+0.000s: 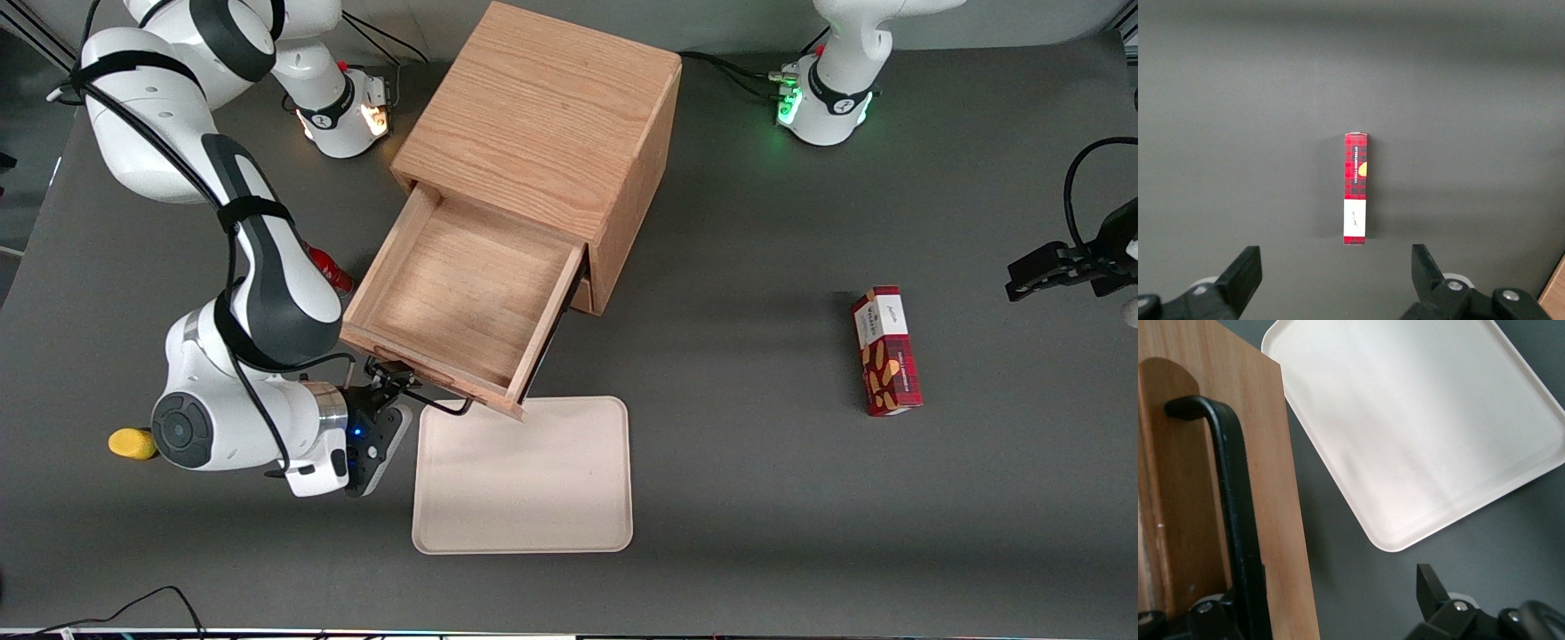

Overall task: Close top drawer
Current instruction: 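Push the open drawer front with the right gripper into the cabinet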

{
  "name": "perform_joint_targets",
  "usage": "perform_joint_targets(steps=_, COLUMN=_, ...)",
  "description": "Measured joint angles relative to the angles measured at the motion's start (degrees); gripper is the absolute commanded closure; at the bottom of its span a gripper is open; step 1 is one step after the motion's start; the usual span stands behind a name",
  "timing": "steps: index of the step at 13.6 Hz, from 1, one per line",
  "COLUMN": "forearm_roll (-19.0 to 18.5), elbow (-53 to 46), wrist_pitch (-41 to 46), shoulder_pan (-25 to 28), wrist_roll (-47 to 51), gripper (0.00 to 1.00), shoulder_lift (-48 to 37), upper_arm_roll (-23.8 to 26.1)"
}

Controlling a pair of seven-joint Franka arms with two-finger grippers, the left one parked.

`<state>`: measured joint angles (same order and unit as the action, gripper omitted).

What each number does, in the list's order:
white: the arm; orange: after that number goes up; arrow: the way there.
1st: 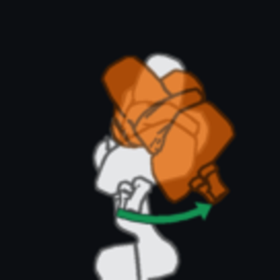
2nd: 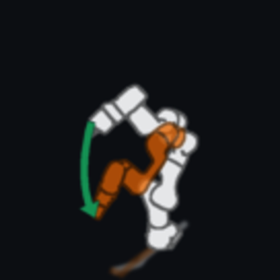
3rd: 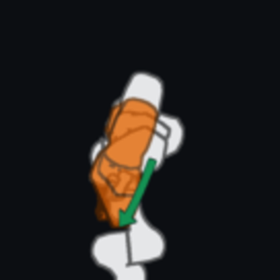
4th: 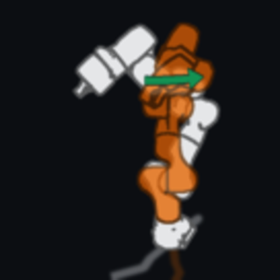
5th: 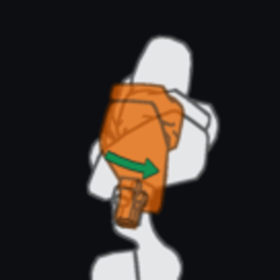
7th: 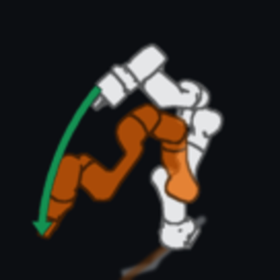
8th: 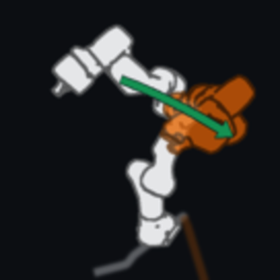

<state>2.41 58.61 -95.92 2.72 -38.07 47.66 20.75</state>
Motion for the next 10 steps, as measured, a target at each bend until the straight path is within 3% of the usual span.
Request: perform_joint_targets(steps=10, forearm_roll=0.01, elbow=15.38, wrist_pitch=-7.53, shoulder_pan=0.12, wrist_roll=0.0, gripper=0.0, shoulder_lift=-9.58, upper_arm_roll=0.32)
